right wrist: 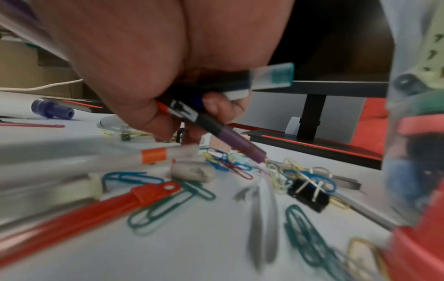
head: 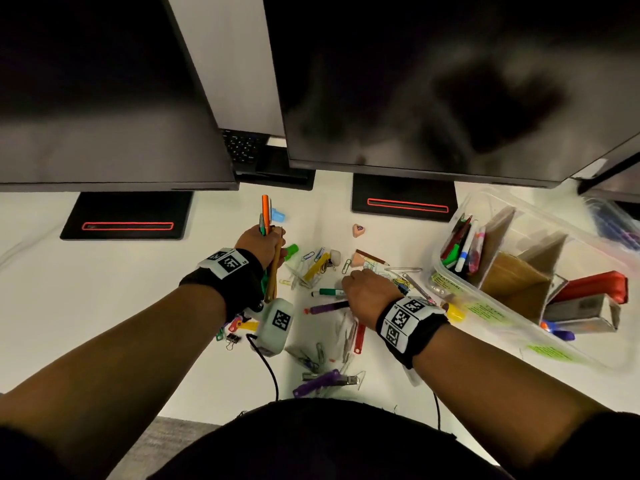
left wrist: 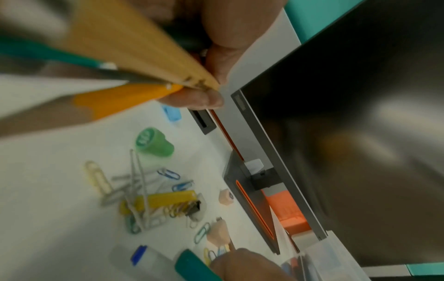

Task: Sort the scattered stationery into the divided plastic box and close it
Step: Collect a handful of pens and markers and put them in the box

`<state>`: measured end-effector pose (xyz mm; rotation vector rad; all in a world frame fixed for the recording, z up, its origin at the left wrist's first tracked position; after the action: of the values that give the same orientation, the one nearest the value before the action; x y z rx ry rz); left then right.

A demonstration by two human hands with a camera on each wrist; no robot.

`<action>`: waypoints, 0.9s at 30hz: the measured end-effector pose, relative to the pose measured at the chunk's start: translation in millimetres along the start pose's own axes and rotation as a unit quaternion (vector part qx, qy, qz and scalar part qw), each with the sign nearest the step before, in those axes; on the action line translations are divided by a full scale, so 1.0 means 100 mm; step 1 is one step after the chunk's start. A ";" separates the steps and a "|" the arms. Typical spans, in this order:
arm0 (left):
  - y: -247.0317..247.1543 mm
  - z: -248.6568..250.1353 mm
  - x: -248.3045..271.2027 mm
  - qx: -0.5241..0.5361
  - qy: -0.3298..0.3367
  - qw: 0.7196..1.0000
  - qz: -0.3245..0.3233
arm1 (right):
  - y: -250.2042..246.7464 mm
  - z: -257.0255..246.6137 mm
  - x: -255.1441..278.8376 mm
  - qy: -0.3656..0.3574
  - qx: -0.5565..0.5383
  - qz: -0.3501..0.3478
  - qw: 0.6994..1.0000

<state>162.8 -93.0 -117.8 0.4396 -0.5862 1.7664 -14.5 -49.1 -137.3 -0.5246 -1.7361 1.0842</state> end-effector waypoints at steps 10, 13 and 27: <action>0.32 -0.09 0.07 -0.052 -0.011 0.998 -0.032 | 0.05 0.04 0.15 -0.079 -0.062 0.028 0.994; 0.27 -0.08 0.05 -0.058 -0.014 0.998 -0.030 | 0.16 -0.03 0.14 -0.108 -0.038 -0.021 0.993; 0.16 -0.28 -0.01 -0.083 -0.068 0.992 -0.063 | -0.11 0.16 0.07 0.024 -0.136 0.054 0.989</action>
<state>148.2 -80.1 -143.7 0.4733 -0.7787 1.5630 -30.3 -56.3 -126.7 -0.8161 -1.8413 0.9058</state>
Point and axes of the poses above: each hand's wrist, its own x-axis away from the middle knuckle, its own y-axis out of the palm, z = x × y, the point moved 10 cm from there along -x, towards the middle knuckle
